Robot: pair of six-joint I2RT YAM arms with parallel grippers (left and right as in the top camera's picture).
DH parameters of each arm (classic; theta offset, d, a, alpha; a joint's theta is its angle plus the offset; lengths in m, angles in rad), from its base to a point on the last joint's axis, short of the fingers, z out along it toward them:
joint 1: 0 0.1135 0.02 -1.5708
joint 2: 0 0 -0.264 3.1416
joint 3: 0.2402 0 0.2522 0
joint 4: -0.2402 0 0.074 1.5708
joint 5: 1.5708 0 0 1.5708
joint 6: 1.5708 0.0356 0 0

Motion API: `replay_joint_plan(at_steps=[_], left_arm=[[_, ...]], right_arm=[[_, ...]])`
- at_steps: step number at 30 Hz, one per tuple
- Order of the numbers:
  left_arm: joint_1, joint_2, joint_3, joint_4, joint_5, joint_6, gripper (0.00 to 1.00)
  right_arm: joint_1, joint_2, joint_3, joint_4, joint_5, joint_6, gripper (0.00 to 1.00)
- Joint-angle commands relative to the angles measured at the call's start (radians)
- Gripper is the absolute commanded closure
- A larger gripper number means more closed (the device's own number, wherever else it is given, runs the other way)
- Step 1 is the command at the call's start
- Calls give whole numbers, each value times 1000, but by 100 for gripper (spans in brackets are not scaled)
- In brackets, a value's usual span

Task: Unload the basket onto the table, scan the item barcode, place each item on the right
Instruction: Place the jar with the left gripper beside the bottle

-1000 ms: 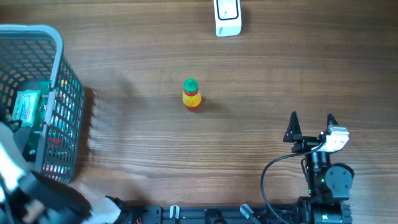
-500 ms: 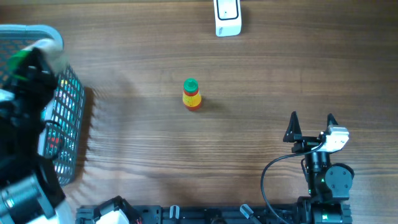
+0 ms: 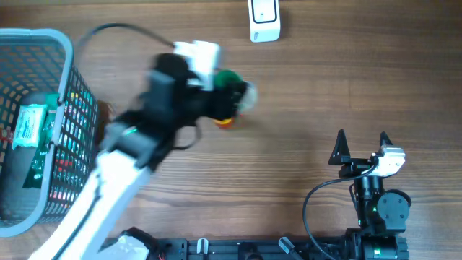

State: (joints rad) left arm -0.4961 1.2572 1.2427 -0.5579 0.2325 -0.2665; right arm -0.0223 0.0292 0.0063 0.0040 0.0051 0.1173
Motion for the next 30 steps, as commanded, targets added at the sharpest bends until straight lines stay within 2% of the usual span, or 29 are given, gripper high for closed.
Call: replay_joint_plan(at_steps=[1, 6, 12, 26, 30], left_arm=[[-169, 195, 3, 63, -138, 105, 32], [-282, 412, 3, 122, -331, 107, 32], [-285, 566, 3, 183, -358, 106, 32], [-285, 616, 3, 218, -406, 98, 27], [-285, 616, 3, 218, -406, 98, 21]], right_arm=[[-3, 2, -1, 4, 14, -13, 0], [-3, 2, -1, 4, 14, -13, 0], [-3, 2, -1, 4, 14, -13, 0], [-3, 2, -1, 4, 14, -13, 0], [-3, 2, -1, 4, 14, -13, 0]])
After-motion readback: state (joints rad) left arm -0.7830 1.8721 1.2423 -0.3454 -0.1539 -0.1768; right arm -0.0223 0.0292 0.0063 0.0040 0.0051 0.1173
